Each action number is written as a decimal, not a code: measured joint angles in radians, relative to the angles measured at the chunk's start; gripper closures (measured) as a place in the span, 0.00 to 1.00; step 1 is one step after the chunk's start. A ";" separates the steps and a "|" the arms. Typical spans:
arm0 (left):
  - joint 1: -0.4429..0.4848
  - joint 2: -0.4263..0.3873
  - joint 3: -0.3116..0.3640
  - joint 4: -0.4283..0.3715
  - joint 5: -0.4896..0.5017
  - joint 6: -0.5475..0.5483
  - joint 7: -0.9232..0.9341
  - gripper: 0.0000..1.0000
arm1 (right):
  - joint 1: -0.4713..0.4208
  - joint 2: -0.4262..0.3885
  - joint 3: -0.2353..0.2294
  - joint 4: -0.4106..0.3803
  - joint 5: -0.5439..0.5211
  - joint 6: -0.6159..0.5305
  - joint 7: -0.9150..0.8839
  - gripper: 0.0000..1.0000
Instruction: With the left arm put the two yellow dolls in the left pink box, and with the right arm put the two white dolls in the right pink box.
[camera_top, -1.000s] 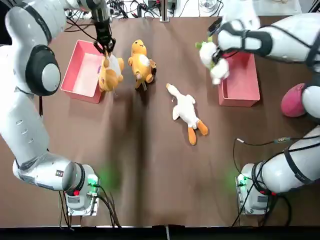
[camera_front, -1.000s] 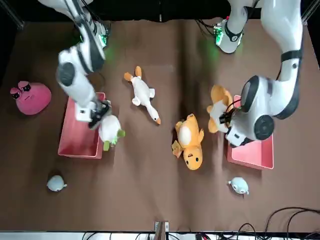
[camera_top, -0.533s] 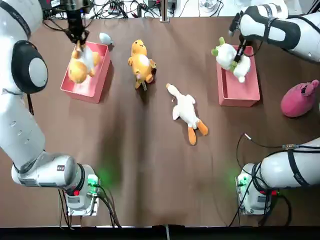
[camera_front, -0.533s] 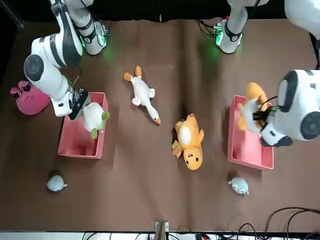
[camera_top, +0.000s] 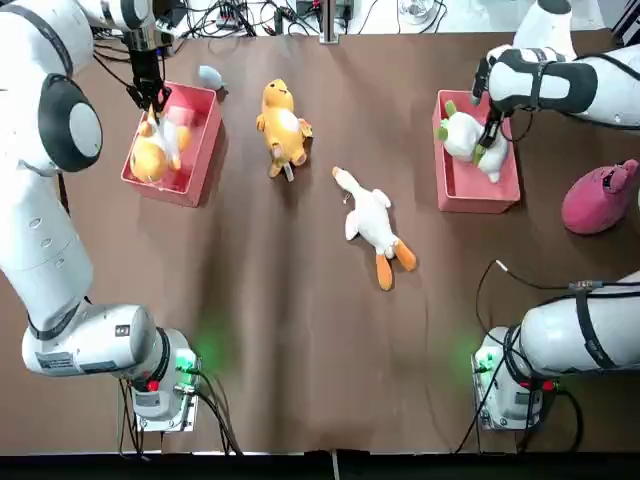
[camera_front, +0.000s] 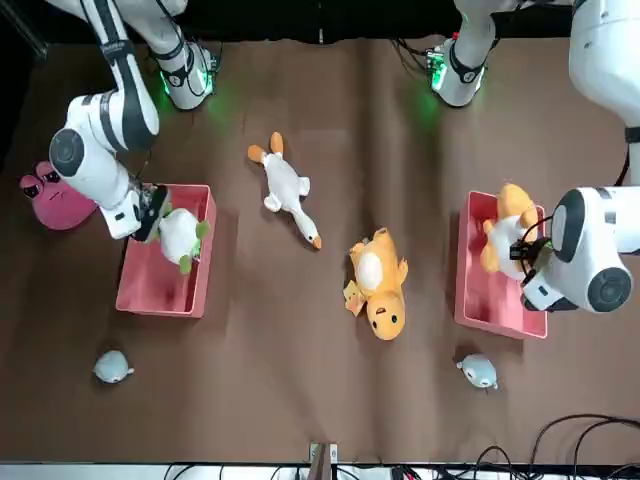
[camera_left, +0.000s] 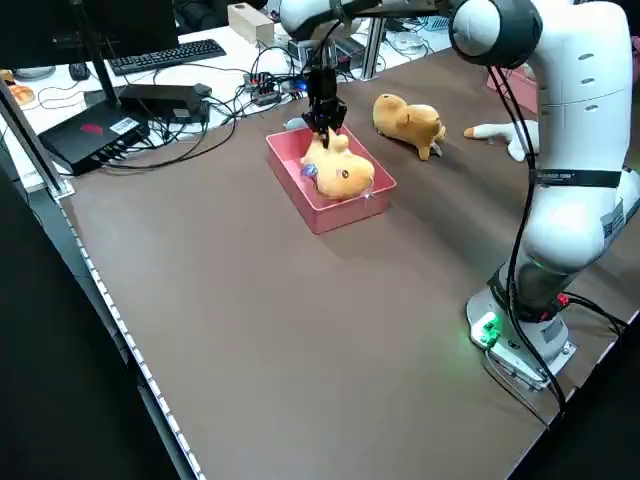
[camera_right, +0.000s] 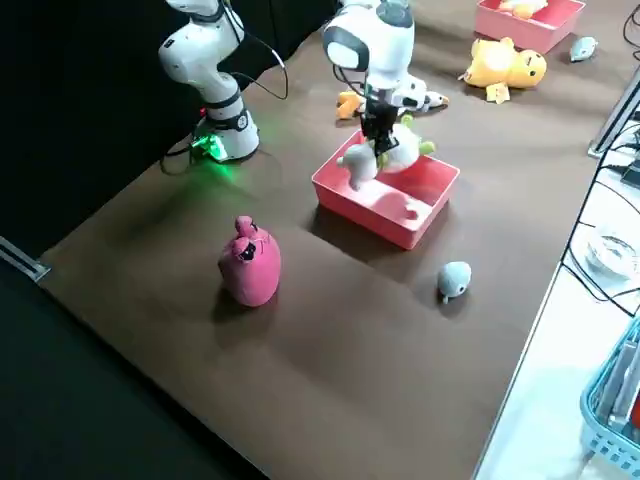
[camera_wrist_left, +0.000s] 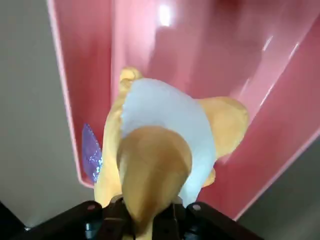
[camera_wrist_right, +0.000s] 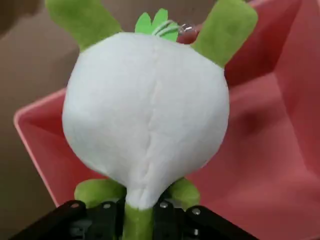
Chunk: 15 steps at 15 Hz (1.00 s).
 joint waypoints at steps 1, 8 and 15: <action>-0.001 0.014 -0.001 0.000 0.000 0.010 -0.008 0.89 | -0.016 0.008 -0.001 -0.001 0.000 0.002 -0.012 0.88; -0.013 0.011 -0.037 0.044 0.000 0.015 -0.025 0.27 | -0.038 0.007 0.004 0.015 0.000 -0.071 -0.008 0.21; -0.118 -0.021 -0.146 0.069 -0.001 0.082 -0.277 0.27 | 0.174 -0.045 0.037 0.069 0.006 -0.215 0.443 0.00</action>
